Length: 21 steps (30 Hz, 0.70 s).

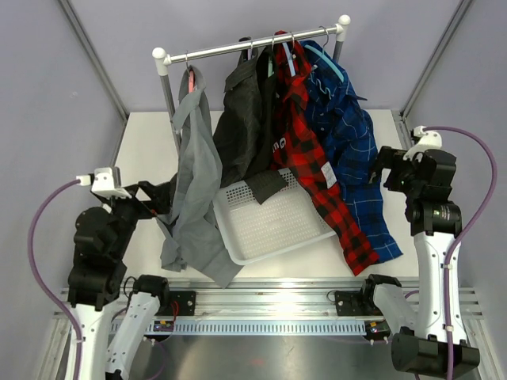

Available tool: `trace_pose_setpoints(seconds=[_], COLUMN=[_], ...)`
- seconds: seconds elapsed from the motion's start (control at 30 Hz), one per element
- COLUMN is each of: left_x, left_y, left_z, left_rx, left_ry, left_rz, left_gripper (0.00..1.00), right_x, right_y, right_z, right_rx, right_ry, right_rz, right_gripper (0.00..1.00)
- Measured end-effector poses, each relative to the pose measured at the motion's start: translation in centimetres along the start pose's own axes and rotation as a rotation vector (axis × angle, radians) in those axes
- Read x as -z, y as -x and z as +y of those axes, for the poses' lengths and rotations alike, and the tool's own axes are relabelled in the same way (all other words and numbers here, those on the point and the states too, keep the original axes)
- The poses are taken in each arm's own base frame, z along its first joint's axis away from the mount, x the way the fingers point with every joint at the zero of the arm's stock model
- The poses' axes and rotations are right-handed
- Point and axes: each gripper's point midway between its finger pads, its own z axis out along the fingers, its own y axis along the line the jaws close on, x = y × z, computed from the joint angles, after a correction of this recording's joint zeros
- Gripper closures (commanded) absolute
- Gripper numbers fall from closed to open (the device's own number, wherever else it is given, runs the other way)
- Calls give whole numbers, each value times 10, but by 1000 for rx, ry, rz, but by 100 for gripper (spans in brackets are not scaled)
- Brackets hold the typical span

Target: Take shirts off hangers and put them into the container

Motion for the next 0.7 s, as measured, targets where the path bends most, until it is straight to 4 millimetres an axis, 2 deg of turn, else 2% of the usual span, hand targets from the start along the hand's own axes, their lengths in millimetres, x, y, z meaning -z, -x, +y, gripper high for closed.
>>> trace_pose_setpoints(seconds=[0.13,0.3,0.5,0.7], left_x=[7,-1,-34,-63], left_y=[40,66,74,73], left_z=[-24,-47,-68,-122], left_rx=[54,104,126,75], left_ry=[-72,-140,-177,-240], left_rz=[-28,16,114,205], left_gripper=[1,1,1,3], right_x=[3,10,13,12], right_y=[-9,-24,-49,-82], right_z=[25,45,63,71], right_rx=[117,244,319,303], right_ry=[176,343,504,600], right_rz=[38,77,106,160], right_gripper=[1,1,1,1])
